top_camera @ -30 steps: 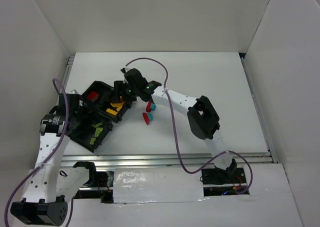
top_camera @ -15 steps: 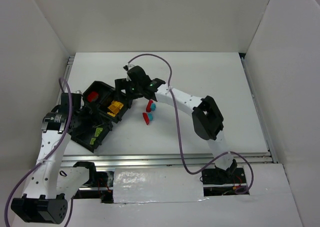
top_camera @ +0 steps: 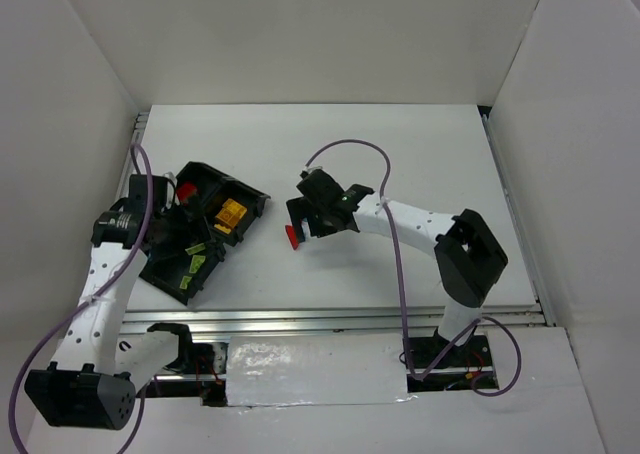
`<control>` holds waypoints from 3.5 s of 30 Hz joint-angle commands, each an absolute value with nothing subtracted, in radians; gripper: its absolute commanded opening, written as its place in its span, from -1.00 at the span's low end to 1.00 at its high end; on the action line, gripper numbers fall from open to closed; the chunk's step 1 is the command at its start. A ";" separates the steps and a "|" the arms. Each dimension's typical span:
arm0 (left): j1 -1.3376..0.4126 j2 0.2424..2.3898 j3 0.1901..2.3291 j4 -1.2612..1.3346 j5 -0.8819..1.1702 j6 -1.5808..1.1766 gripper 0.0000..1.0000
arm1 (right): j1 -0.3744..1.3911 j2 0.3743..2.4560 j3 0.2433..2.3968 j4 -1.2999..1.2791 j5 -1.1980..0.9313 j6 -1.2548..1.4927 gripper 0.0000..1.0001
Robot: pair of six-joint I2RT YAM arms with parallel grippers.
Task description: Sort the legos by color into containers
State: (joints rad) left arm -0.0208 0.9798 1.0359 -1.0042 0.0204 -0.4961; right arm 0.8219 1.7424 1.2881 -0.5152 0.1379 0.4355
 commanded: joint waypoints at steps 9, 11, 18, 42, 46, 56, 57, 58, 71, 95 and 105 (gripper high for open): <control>-0.018 1.037 1.091 -0.937 0.095 -0.471 0.99 | 0.845 1.948 1.497 -0.572 0.166 0.407 0.94; -0.018 1.035 1.092 -0.945 0.087 -0.466 0.99 | 0.845 1.979 1.528 -0.587 0.164 0.407 0.93; -0.018 1.012 1.072 -0.956 0.074 -0.460 0.99 | 0.853 2.051 1.542 -0.577 0.123 0.397 0.72; -0.018 1.026 1.060 -0.951 0.147 -0.456 0.99 | 0.868 2.069 1.534 -0.460 0.103 0.230 0.66; -0.018 1.026 1.060 -0.954 0.155 -0.454 0.99 | 0.870 2.095 1.559 -0.463 0.071 0.180 0.54; -0.018 1.020 1.045 -0.948 0.198 -0.468 0.99 | 0.877 1.994 1.447 -0.385 0.006 0.212 -1.00; -0.018 1.023 1.040 -0.937 0.216 -0.477 0.99 | 0.879 1.952 1.436 -0.380 0.005 0.233 -1.00; -0.018 1.025 1.035 -0.931 0.238 -0.483 0.99 | 0.884 1.924 1.421 -0.361 0.002 0.247 -1.00; -0.090 1.023 0.943 -0.591 0.703 -0.779 0.94 | 0.980 1.545 1.227 -0.147 -0.213 0.502 -0.99; -0.144 1.002 0.897 -0.497 0.747 -0.851 -1.00 | 0.982 1.562 1.299 -0.166 -0.233 0.603 -0.61; -0.144 1.002 0.937 -0.418 0.855 -0.706 -1.00 | 0.810 1.405 1.070 0.077 -0.673 0.647 0.99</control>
State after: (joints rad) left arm -0.1410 1.0122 0.9016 -0.5179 0.7441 -0.7773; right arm 0.8955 1.4952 1.1427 -0.0914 -0.4515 0.6151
